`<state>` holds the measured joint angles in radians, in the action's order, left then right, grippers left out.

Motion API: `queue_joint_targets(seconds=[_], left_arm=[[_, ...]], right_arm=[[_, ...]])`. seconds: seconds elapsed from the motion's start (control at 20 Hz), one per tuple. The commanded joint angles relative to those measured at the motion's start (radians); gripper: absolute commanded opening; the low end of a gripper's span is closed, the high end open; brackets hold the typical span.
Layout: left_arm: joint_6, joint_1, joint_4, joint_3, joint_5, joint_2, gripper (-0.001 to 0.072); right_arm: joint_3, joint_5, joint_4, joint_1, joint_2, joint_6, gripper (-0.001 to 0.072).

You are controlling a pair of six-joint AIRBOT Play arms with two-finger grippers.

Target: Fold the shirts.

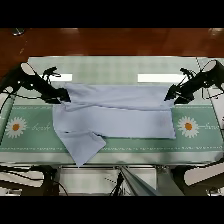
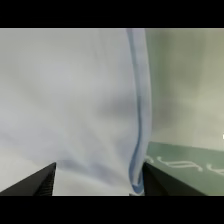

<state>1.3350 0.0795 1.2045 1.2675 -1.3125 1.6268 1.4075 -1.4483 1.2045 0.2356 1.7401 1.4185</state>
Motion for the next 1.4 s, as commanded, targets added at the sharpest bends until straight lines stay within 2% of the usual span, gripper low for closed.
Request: queue_joint_targets(seconds=[0.0,0.1,0.2,0.25,0.4,0.5,0.55,0.7,0.95,1.2,1.25,1.3,1.35], left_arm=[[0.021,0.028,0.102,0.021,-0.165,-0.026,0.0706],[0.026,0.089,0.080,-0.043,-0.169,-0.107,0.0706],[0.010,0.166,0.040,-0.198,-0.092,-0.235,0.0706],[0.002,0.210,0.011,-0.296,-0.045,-0.301,0.0706],[-0.112,0.344,-0.182,-0.617,0.060,-0.473,0.0705],[-0.126,0.401,-0.209,-0.769,0.100,-0.526,0.0705],[-0.161,0.417,-0.231,-0.816,0.097,-0.535,0.0705],[-0.209,0.408,-0.349,-0.895,0.108,-0.529,0.0705],[-0.209,0.328,-0.352,-0.928,0.126,-0.518,0.0704],[-0.249,0.288,-0.380,-0.928,0.109,-0.518,0.0682],[-0.250,0.288,-0.383,-0.928,0.110,-0.518,0.0494],[-0.256,0.288,-0.388,-0.927,0.108,-0.518,0.0203],[-0.290,0.288,-0.405,-0.927,0.103,-0.520,0.0027]], right_arm=[[-0.001,-0.047,0.049,0.026,-0.063,0.011,0.0622],[-0.045,0.021,0.071,0.071,-0.176,0.030,0.0622],[-0.185,0.159,0.055,0.125,-0.334,0.048,0.0622],[-0.288,0.230,0.027,0.149,-0.424,0.043,0.0622],[-0.589,0.375,-0.121,0.181,-0.671,-0.034,0.0622],[-0.733,0.414,-0.208,0.180,-0.791,-0.053,0.0621],[-0.782,0.410,-0.248,0.180,-0.828,-0.056,0.0621],[-0.859,0.371,-0.299,0.180,-0.880,-0.056,0.0620],[-0.867,0.366,-0.314,0.180,-0.884,-0.054,0.0620],[-0.867,0.386,-0.324,0.180,-0.884,-0.053,0.0620],[-0.867,0.403,-0.318,0.182,-0.883,-0.048,0.0620],[-0.867,0.423,-0.288,0.201,-0.882,-0.016,0.0620],[-0.867,0.430,-0.235,0.239,-0.879,0.033,0.0619]])
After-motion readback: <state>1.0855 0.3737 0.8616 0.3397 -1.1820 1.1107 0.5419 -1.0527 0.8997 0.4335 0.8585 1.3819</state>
